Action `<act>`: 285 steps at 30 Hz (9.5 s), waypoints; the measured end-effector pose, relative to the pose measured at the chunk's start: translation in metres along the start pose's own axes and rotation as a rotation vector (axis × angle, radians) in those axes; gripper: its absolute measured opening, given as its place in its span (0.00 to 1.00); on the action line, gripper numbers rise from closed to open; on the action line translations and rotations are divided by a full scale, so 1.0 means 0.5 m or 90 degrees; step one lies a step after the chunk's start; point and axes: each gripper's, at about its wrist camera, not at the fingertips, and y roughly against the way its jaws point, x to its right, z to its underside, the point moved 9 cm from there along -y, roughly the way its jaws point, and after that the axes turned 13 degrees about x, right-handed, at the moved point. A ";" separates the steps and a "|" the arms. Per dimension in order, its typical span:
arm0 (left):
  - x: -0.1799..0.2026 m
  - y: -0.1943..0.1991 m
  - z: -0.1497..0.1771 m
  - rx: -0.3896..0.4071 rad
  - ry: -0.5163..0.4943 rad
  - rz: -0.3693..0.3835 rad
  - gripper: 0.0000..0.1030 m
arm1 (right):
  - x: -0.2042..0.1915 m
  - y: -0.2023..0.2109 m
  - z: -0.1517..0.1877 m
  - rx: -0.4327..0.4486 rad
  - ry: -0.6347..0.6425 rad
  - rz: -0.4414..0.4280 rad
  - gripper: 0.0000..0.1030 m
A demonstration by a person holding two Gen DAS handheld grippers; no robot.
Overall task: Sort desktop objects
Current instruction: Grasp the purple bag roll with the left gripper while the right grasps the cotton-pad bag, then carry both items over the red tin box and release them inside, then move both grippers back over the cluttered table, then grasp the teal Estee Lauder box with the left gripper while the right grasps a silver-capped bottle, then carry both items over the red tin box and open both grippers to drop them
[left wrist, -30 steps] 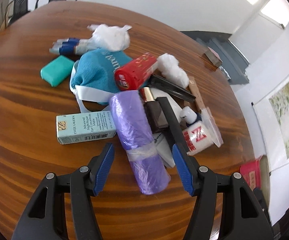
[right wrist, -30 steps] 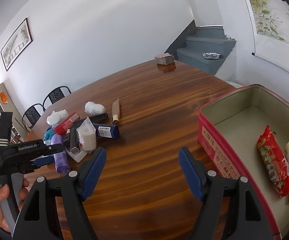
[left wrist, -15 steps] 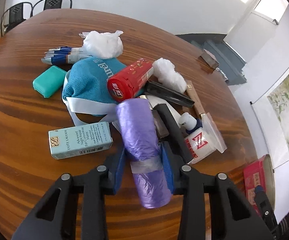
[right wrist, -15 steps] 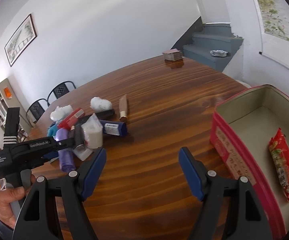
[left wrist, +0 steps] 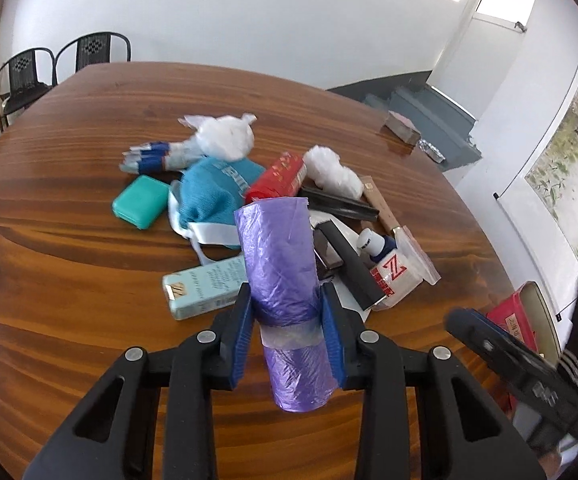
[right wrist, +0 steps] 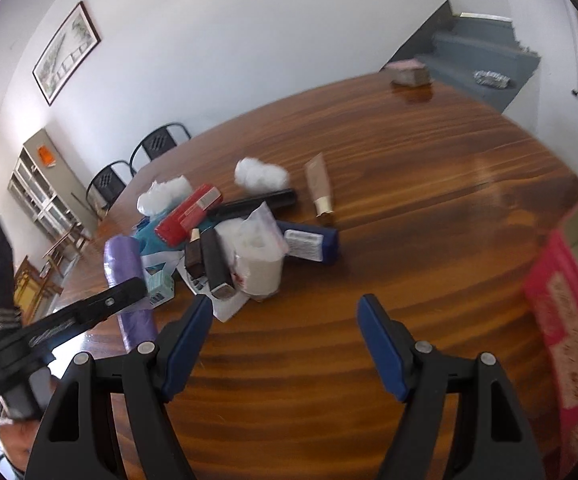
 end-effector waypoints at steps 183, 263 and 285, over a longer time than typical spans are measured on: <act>0.097 -0.011 -0.008 -0.004 -0.165 -0.009 0.65 | 0.124 0.277 0.018 0.171 0.019 0.126 0.78; -0.035 0.026 0.023 -0.016 -0.203 0.033 0.26 | -0.127 -0.139 0.043 -0.052 0.227 -0.010 0.21; 0.100 0.061 0.040 0.011 -0.232 0.084 0.26 | -0.039 0.070 -0.002 0.084 0.110 -0.001 0.21</act>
